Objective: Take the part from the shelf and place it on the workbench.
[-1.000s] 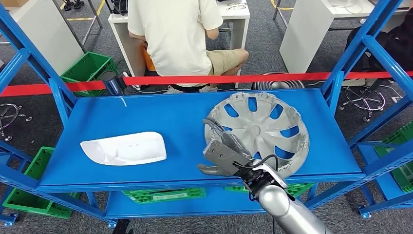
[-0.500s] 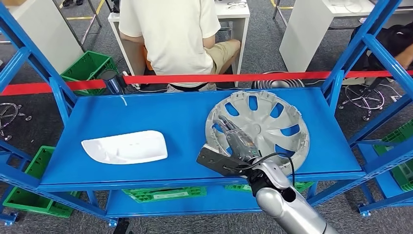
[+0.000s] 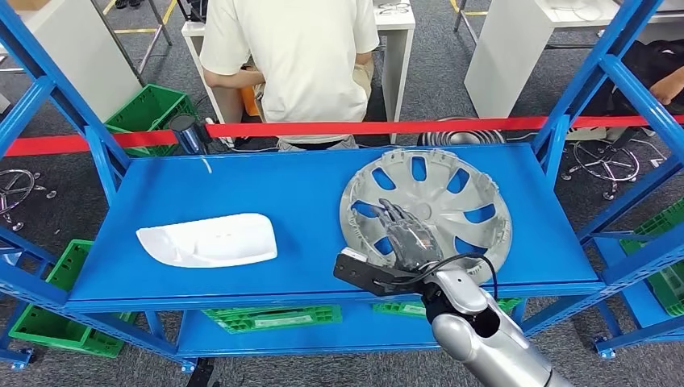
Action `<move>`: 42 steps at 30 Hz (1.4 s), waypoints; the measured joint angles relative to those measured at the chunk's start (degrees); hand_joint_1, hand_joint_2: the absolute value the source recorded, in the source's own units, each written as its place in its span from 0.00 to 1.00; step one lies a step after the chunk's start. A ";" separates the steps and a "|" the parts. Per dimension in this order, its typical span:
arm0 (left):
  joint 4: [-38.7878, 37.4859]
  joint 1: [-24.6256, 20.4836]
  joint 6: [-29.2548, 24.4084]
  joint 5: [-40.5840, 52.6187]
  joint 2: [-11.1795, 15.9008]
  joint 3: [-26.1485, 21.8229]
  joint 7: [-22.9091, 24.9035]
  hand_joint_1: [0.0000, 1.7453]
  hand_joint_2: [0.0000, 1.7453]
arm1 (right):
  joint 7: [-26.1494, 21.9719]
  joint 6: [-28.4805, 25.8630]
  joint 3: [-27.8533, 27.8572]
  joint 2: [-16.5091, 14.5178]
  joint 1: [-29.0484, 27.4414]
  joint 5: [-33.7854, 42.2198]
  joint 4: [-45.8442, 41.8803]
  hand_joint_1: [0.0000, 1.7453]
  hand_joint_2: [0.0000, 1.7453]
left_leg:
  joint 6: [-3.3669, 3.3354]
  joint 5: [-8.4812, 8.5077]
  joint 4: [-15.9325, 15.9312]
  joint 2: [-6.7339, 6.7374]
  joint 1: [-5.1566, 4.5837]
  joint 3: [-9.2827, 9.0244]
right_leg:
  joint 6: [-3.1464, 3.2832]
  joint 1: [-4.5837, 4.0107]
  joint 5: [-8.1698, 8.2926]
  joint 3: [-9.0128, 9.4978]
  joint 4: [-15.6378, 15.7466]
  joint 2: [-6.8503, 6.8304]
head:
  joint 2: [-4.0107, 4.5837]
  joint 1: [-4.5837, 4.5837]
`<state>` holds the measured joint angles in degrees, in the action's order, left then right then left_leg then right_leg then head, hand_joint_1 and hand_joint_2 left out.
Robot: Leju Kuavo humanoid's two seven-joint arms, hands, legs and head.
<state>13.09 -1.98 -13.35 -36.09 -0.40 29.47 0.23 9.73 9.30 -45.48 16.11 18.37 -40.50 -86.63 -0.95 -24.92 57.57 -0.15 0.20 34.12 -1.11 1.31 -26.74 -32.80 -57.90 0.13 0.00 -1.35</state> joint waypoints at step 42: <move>0.98 -0.78 0.61 -2.71 2.83 4.53 -0.52 0.00 0.00 | 2.44 22.72 -8.54 10.72 7.18 12.91 -2.45 0.00 1.00 | -0.14 -1.41 2.04 0.05 0.13 -0.19 | 0.69 -0.18 0.89 -0.37 0.28 0.16 | 0.00 -0.03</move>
<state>14.07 -2.77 -12.74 -38.80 2.43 34.00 -0.29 12.17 32.02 -54.02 26.82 25.56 -27.58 -89.08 -1.09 -26.33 59.61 -0.11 0.33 33.93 -0.43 1.12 -25.85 -33.18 -57.61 0.28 0.00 -1.38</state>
